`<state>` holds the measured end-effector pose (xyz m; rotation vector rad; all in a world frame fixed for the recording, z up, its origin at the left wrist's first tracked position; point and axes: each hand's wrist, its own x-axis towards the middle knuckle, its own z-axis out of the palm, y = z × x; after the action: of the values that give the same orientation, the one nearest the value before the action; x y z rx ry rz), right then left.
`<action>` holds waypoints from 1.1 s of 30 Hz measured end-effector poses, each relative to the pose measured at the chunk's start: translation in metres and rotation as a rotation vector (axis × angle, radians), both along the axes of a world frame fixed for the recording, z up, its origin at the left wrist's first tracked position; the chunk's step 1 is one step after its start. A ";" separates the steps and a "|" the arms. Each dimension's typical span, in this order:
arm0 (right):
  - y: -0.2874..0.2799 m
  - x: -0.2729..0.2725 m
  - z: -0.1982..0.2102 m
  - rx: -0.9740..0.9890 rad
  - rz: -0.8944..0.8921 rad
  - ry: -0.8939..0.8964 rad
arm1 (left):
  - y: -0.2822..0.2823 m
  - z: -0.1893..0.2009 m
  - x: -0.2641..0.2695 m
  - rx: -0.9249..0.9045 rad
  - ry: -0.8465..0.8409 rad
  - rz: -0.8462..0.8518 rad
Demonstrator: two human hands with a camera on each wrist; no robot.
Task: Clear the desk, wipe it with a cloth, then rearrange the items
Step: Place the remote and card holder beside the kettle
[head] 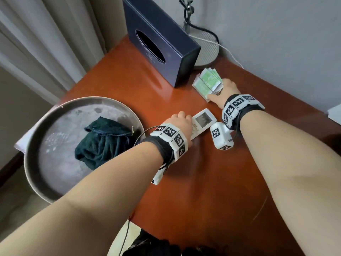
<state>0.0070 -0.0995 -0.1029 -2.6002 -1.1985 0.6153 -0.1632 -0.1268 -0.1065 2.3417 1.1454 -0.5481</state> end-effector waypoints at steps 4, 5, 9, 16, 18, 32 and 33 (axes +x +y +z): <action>-0.014 0.013 -0.003 -0.005 0.021 -0.005 | -0.002 0.006 0.005 0.027 0.043 0.027; -0.020 0.017 -0.002 0.002 0.021 0.000 | -0.004 0.008 0.006 0.021 0.062 0.047; -0.061 0.043 0.015 0.072 0.019 0.007 | -0.016 0.018 0.016 -0.006 0.121 0.099; -0.185 0.101 0.051 0.073 -0.054 -0.043 | -0.074 0.045 0.075 -0.039 0.076 0.091; -0.227 0.119 0.059 0.092 -0.121 -0.047 | -0.100 0.050 0.098 -0.038 0.032 0.103; -0.474 0.212 0.029 0.070 -0.453 -0.011 | -0.283 0.037 0.258 -0.097 -0.022 0.129; -0.477 0.213 0.025 0.071 -0.464 -0.005 | -0.290 0.034 0.266 -0.092 -0.007 0.136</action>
<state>0.2199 -0.5764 -0.0784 -2.6790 -0.5657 0.4578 0.1030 -0.4165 -0.0723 2.1683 1.2390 -0.5312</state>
